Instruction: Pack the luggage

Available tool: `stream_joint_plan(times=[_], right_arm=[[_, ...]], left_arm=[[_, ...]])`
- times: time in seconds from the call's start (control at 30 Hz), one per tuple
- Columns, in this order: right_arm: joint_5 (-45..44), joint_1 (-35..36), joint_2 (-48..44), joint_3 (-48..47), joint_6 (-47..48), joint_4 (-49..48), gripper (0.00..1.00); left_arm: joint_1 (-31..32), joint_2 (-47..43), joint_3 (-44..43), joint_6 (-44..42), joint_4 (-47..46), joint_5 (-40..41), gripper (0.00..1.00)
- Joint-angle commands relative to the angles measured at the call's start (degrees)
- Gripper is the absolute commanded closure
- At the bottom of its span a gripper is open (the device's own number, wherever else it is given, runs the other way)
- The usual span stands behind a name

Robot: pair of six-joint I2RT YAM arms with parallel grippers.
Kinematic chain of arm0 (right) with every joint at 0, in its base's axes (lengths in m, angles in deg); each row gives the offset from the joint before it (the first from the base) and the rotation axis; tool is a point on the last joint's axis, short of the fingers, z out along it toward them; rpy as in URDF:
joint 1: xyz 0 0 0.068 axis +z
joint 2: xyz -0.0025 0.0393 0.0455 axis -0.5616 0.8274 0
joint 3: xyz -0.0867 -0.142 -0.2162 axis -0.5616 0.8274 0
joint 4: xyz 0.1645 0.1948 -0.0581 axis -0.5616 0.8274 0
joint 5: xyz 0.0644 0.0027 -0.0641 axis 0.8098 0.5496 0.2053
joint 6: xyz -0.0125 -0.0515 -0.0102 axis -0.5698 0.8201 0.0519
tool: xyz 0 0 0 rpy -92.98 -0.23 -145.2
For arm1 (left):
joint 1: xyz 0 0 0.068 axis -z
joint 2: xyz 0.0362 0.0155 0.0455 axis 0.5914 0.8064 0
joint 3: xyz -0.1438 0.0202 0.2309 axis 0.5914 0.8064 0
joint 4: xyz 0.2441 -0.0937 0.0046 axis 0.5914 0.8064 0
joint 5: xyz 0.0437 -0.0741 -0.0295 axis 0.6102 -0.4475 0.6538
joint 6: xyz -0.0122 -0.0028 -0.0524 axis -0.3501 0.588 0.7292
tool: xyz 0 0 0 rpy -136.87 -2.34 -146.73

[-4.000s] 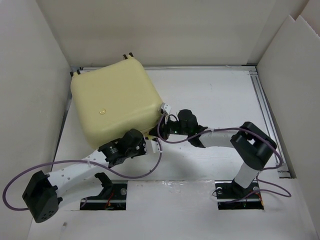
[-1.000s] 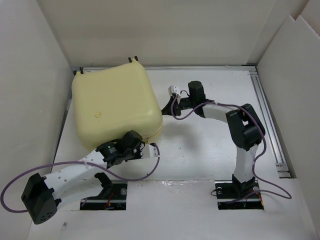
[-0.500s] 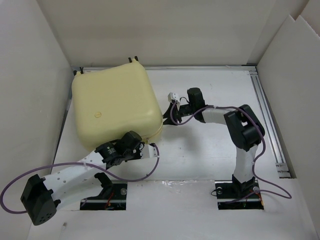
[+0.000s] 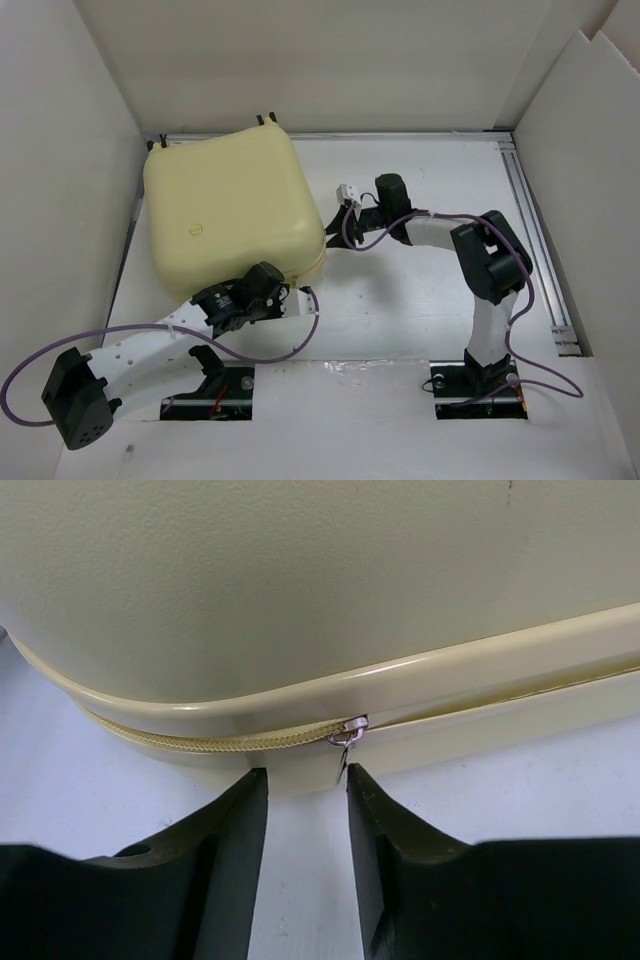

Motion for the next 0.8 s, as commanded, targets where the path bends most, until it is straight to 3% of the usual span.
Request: stream_joint_plan(times=[0.0, 0.07, 0.23, 0.33, 0.43, 0.53, 0.77], right_arm=[[2.53, 0.99, -2.0, -3.51, -1.56, -4.34, 0.58], [2.53, 0.99, -1.99, -3.52, -3.31, -6.17, 0.66], [2.01, 0.99, -1.99, -1.5, -11.84, -15.65, 0.74], [2.01, 0.46, -1.37, 1.13, -21.14, -27.33, 0.83], [1.39, -0.76, 0.55, 4.55, -32.89, -42.8, 1.0], [1.39, -0.77, 1.35, 8.15, -38.73, -52.49, 1.0], [2.01, -0.77, -2.77, 17.73, -37.35, -53.03, 1.0]], left_arm=[[0.73, 1.14, 1.41, -0.16, 3.11, -2.54, 1.0], [0.73, 1.14, 1.41, -0.16, 3.11, -2.54, 1.0], [0.73, 1.14, 1.41, -0.16, 3.11, -2.01, 1.0], [0.73, 1.14, 1.41, -0.16, 3.11, -2.01, 1.0], [0.73, 1.14, 1.41, -0.16, 2.58, -2.01, 1.0], [0.73, 0.62, 1.93, 0.37, 1.97, -1.31, 1.0], [0.03, 0.61, 1.93, 0.37, 1.44, -0.78, 1.0]])
